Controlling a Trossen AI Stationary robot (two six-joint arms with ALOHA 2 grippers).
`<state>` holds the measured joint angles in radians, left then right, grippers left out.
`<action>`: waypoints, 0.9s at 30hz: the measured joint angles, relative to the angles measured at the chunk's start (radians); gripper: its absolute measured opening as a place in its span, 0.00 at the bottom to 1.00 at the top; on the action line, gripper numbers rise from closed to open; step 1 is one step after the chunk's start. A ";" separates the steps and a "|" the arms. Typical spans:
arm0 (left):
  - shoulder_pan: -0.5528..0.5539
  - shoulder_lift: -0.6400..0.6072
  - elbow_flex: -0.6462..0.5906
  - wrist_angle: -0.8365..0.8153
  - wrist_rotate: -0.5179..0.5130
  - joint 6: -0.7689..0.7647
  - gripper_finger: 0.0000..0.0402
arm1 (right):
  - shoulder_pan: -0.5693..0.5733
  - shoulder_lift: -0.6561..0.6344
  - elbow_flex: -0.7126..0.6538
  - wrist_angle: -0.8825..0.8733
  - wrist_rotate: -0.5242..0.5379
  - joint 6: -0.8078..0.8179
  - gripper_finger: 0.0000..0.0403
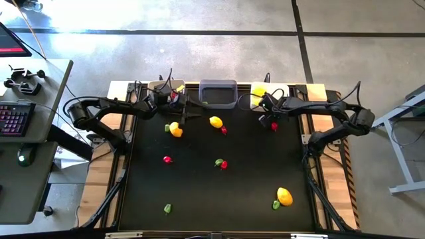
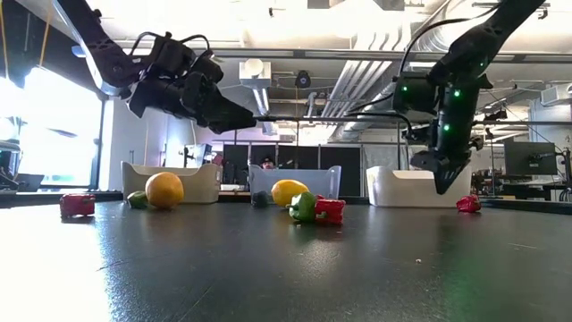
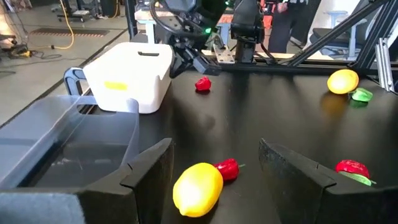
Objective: Sort produce into baskets
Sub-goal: Put the lemon into the white bin, then put the green bell pepper into the transparent bin
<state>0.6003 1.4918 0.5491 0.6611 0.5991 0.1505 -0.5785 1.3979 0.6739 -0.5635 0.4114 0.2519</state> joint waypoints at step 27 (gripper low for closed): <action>-0.157 0.000 -0.238 0.432 -0.131 -0.037 0.02 | 0.500 -0.040 -0.101 0.687 -0.103 -0.077 0.00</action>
<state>0.4434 1.4918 0.3108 1.0935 0.4682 0.1139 -0.0786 1.3579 0.5728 0.1233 0.3081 0.1748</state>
